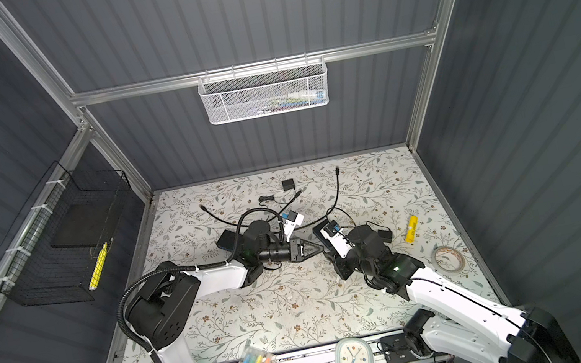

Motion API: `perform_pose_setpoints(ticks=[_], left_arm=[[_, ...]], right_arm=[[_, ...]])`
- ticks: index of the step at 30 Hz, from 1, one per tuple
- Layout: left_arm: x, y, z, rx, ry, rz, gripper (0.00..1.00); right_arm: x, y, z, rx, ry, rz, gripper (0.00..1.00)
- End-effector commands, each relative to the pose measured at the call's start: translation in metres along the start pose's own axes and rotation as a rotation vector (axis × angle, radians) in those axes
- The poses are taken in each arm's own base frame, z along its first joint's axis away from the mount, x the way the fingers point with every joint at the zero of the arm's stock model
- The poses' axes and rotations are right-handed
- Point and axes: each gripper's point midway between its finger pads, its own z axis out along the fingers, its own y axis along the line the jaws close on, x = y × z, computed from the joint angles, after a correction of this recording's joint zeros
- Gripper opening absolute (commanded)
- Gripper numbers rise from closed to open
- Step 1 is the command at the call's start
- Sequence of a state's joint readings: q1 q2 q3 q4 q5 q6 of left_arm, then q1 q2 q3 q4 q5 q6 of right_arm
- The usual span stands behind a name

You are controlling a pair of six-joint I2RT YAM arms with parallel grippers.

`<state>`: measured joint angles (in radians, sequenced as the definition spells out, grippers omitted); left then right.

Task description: Insert the plug into the switch port

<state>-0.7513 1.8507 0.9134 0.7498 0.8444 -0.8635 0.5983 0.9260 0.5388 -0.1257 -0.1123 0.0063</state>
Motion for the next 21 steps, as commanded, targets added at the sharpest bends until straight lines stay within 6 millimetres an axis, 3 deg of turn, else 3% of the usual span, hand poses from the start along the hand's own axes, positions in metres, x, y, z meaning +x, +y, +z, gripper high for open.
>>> perform_pose_setpoints(ticks=[1,12,21], left_arm=[[-0.0065,-0.0157,0.0017,0.053,0.005,0.035,0.00],[-0.0066,-0.0211,-0.0010,0.058,0.002,0.042,0.00],[-0.0071,-0.0226,-0.0030,0.060,-0.010,0.045,0.00]], right_arm=[[-0.0048,0.0029,0.0028,-0.014,-0.008,-0.019,0.26],[-0.0011,0.0017,0.0072,-0.011,-0.009,0.001,0.20],[0.0047,0.0008,0.0104,-0.008,0.013,0.013,0.04]])
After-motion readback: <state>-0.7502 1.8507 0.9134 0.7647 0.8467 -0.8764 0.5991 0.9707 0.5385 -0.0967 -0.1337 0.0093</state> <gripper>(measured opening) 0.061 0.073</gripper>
